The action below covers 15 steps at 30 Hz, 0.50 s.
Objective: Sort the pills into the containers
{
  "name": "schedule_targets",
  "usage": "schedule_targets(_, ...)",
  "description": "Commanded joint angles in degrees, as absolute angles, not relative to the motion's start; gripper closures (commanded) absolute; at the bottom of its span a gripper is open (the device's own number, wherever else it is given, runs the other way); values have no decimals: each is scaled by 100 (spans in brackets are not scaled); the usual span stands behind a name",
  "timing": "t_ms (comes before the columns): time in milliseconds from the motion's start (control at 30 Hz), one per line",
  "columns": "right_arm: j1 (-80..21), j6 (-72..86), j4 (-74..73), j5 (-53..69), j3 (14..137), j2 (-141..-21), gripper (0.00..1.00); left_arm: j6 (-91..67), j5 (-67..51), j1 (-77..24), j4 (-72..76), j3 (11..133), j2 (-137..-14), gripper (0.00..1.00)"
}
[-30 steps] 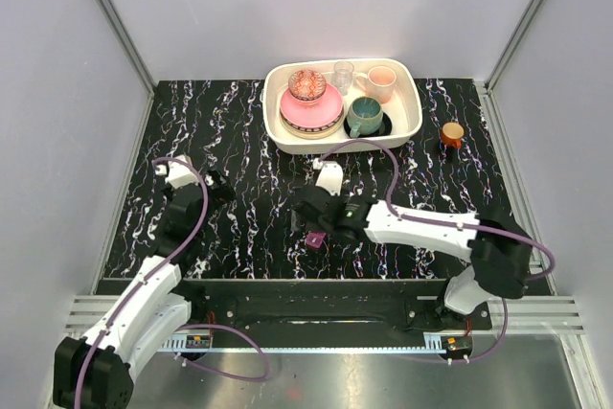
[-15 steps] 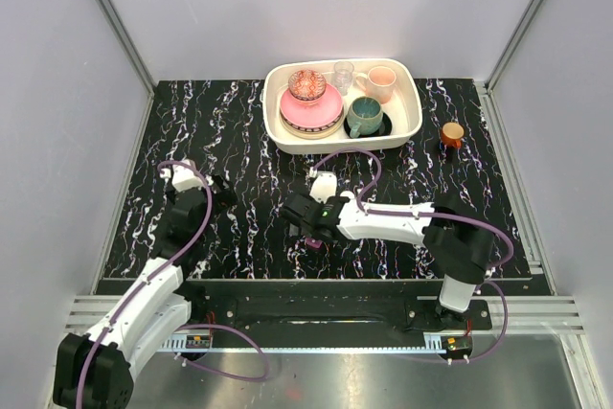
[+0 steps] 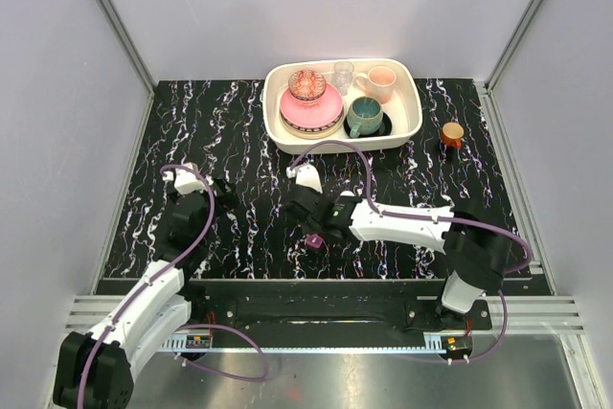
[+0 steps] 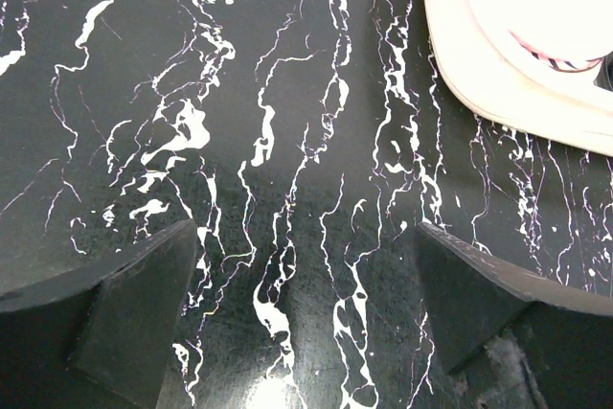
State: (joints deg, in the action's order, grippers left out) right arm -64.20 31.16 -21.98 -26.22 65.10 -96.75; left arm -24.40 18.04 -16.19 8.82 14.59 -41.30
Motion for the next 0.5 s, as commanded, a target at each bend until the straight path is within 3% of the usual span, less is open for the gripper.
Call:
schedule_targets(0, -6083, 2285, -1785, -2207, 6329, -9334, 86, -2399, 1547, -1635, 1424, 1275, -4017, 1)
schedule_targets(133, -5520, 1882, -1521, -1127, 6266, -9412, 94, -2408, 1538, -1635, 1512, 1204, -4034, 1)
schedule_targets(467, -5309, 1143, -1477, -721, 6671, -10151, 95, -2399, 1468, -1635, 1564, 1310, -4377, 1)
